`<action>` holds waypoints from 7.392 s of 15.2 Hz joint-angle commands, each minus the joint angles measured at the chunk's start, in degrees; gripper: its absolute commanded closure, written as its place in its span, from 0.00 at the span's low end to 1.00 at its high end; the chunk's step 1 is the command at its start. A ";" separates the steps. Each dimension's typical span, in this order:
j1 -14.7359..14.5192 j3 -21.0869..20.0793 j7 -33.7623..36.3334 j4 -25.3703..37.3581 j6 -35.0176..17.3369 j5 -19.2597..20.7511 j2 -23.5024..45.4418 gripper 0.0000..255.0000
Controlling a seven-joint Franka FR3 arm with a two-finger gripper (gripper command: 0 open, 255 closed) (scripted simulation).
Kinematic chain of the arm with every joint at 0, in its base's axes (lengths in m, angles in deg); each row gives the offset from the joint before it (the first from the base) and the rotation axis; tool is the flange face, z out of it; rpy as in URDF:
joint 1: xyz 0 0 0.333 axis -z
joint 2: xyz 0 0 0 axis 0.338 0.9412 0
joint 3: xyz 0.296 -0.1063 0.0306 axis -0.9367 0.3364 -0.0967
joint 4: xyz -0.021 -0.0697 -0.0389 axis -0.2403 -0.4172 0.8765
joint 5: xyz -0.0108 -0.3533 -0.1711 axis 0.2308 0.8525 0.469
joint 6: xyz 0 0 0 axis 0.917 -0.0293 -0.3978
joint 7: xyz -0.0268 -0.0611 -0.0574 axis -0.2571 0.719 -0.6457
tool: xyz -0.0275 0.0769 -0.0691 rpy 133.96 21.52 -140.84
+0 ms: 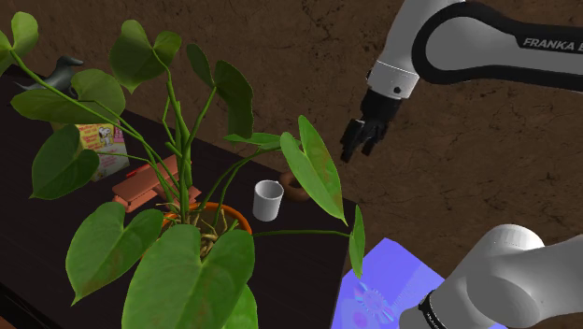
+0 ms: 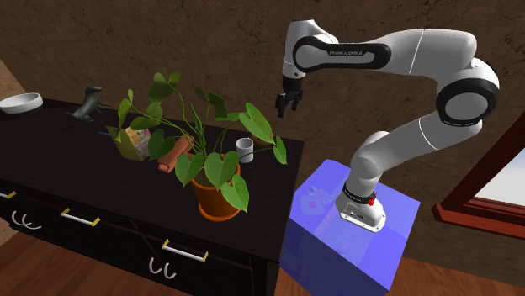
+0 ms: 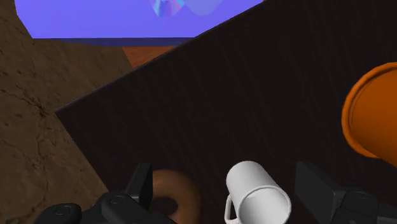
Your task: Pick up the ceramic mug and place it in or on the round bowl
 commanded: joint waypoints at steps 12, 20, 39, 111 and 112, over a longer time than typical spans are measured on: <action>0.62 -12.32 15.69 8.08 -16.12 4.88 26.25 0.00; -1.14 -15.67 27.82 20.19 -19.82 15.23 45.95 0.00; -1.90 -15.01 29.94 18.67 -25.09 17.87 50.42 1.00; 8.41 -7.42 10.00 20.61 -20.12 14.77 45.43 0.00; 8.41 -7.42 10.00 20.60 -20.12 14.77 45.43 0.00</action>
